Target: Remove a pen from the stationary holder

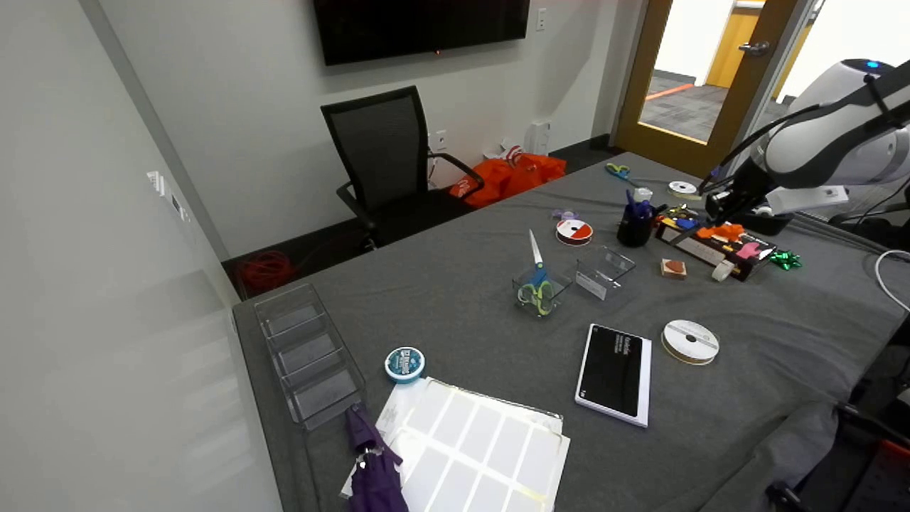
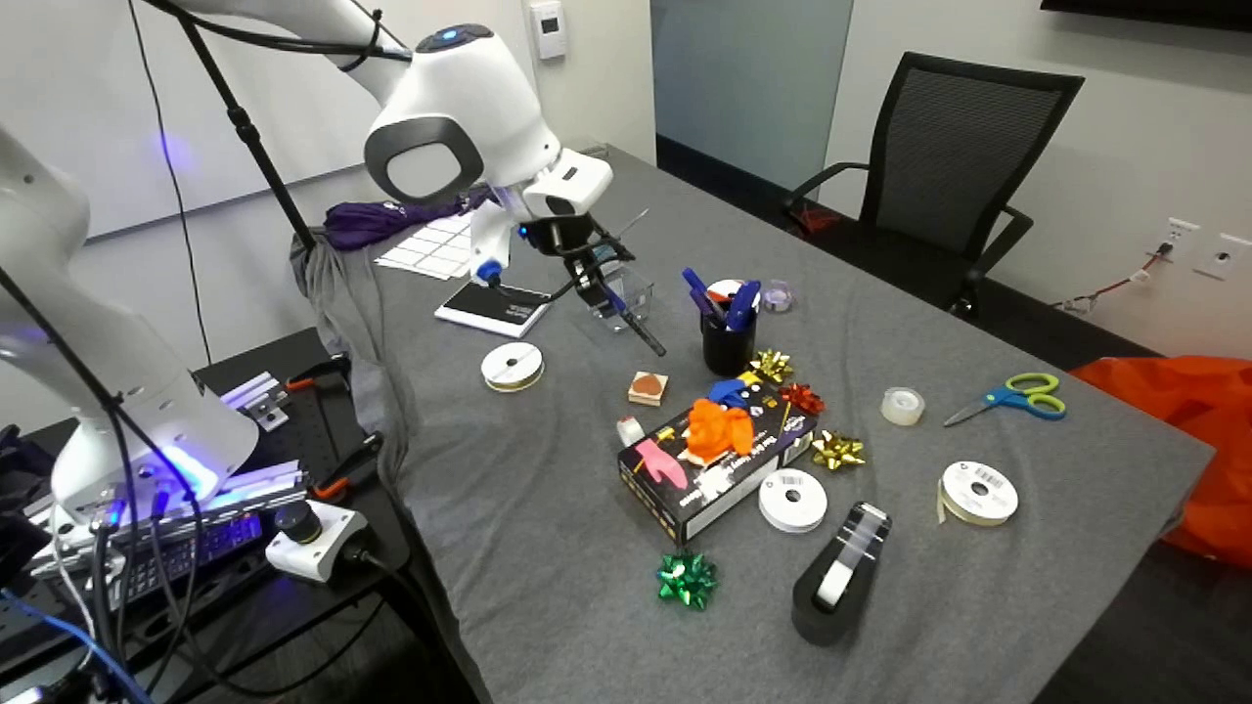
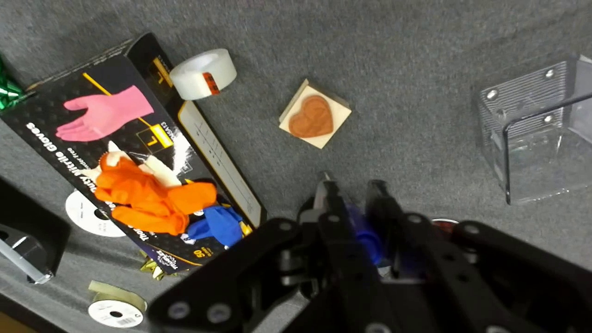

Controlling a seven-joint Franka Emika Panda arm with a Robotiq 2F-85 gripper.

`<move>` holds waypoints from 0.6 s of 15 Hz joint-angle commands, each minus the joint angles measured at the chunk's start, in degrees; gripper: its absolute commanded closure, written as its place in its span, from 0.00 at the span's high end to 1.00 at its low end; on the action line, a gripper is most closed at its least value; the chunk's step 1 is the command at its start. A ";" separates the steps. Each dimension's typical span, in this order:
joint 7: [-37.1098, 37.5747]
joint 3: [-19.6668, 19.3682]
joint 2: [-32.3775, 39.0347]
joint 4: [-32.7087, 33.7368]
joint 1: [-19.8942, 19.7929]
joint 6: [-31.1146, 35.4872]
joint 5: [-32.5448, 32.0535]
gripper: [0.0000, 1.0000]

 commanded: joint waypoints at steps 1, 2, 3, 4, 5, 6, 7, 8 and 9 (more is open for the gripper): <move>-11.85 5.61 1.73 -2.86 -4.10 7.61 11.51 0.05; -15.57 8.14 2.28 -2.85 -5.69 8.17 15.84 0.05; -19.79 11.20 2.69 -2.29 -7.76 7.60 20.73 0.05; -23.62 13.60 3.35 -1.52 -9.47 6.92 24.95 0.05; -27.28 15.59 4.15 -0.84 -10.88 6.80 28.78 0.05; -30.75 17.31 4.85 -0.25 -12.15 6.75 32.26 0.05; -33.83 18.63 5.46 0.22 -13.24 6.53 35.09 0.05; -36.30 19.39 6.20 0.45 -13.99 6.93 37.06 0.05; -38.45 19.88 6.85 0.54 -14.66 7.39 38.50 0.05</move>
